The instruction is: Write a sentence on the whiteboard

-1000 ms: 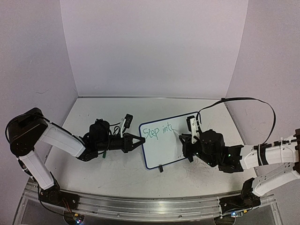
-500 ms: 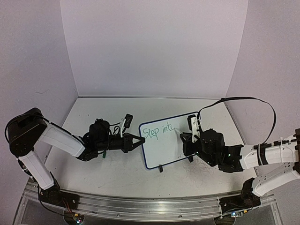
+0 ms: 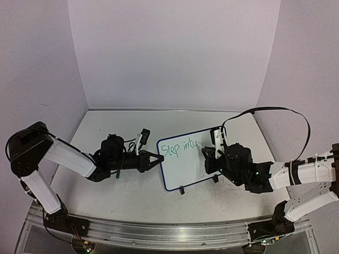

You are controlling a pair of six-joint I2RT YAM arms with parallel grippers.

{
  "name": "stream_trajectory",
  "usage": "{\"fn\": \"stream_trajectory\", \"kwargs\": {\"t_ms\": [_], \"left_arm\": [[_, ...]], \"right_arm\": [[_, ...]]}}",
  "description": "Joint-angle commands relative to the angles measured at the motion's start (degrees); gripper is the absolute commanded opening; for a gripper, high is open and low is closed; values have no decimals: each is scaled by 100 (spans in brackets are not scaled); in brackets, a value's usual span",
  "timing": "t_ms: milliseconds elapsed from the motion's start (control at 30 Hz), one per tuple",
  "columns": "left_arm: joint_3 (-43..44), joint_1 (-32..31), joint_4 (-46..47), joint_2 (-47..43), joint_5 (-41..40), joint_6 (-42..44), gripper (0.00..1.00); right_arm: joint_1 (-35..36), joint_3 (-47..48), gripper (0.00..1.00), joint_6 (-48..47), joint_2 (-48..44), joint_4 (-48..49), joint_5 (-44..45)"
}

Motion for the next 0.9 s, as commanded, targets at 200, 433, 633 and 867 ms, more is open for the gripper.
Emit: {"fn": "stream_trajectory", "kwargs": {"t_ms": [200, 433, 633, 867], "left_arm": [[77, -82, -258, -86, 74, 131, 0], [65, -83, -262, -98, 52, 131, 0], [63, -82, -273, -100, 6, 113, 0], [92, -82, -277, -172, -64, 10, 0]], "right_arm": [[-54, 190, 0, -45, 175, 117, -216], [-57, 144, 0, -27, 130, 109, -310], [-57, 55, 0, -22, -132, 135, -384], [-82, -328, 0, -278, -1426, 539, -26]]}}
